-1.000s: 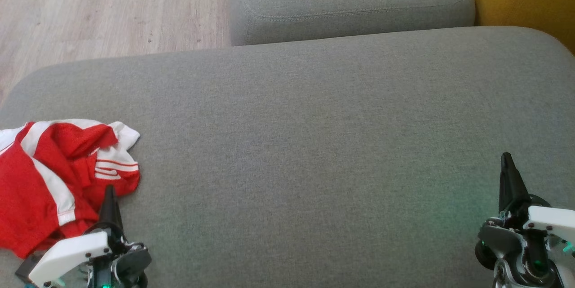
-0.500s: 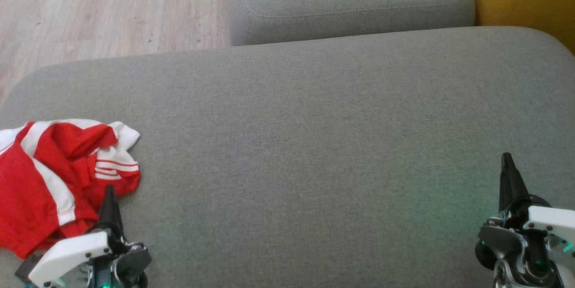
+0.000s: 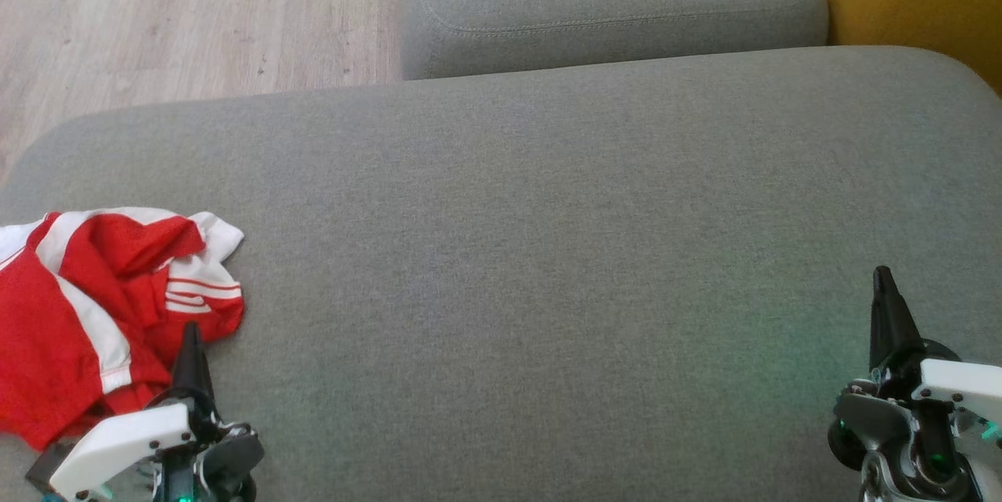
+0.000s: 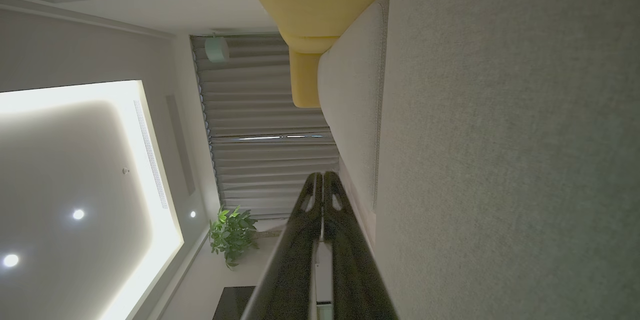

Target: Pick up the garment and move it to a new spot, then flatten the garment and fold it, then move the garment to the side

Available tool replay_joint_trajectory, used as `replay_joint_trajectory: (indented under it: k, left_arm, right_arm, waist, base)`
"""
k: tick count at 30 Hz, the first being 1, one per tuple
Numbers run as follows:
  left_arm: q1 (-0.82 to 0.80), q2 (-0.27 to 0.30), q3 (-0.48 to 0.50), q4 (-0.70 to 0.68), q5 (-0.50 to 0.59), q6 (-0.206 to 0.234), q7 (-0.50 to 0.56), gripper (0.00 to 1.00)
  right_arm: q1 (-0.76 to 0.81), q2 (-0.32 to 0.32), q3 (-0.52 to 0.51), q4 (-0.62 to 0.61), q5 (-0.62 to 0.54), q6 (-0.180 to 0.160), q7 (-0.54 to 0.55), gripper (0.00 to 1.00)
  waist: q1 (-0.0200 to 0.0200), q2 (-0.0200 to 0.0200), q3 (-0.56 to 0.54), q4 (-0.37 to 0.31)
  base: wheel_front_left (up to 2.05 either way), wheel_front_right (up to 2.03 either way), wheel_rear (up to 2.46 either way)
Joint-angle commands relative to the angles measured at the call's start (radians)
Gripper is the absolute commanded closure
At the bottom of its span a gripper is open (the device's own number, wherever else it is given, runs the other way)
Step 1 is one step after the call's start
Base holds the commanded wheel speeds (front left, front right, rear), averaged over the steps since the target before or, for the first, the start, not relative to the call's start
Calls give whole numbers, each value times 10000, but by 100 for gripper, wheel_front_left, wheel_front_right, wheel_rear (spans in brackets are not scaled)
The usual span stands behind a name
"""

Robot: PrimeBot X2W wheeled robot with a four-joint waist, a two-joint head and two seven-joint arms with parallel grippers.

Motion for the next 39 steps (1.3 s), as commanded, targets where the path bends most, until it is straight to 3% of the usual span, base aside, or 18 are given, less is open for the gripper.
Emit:
replay_joint_trajectory:
  k: [1, 19, 20, 21, 25, 39]
  left_arm:
    - [-504, 40, 394, -278, 79, -69, 59, 100]
    - [-505, 34, 402, -277, 85, -69, 65, 100]
    - [-1, -4, 7, -2, 2, 0, -1, 100]
    - [25, -4, -28, 109, 2, 6, -7, 0]
    - [525, -40, -86, 811, 0, 8, -4, 0]
    - [477, -34, -308, 369, 835, 28, -415, 0]
  right_arm:
    - [-494, -65, 206, -310, -67, 79, 47, 100]
    - [-495, -58, 195, -310, -76, 79, 55, 100]
    - [-1, 4, -7, -2, 0, 0, 2, 100]
    - [25, 13, 0, 92, 3, 0, -1, 0]
    - [537, 117, 10, 823, 0, -2, 0, 0]
    - [470, 75, 348, 454, -750, 7, -411, 0]
  waist:
    - [0, 0, 0, 0]
    - [0, 0, 0, 0]
    - [0, 0, 0, 0]
    - [0, 0, 0, 0]
    - [0, 0, -2, -1]
    - [0, 0, -20, 7]
  base:
    - [0, 0, 0]
    - [0, 0, 0]
    - [0, 0, 0]
    - [0, 0, 0]
    - [0, 0, 0]
    - [0, 0, 0]
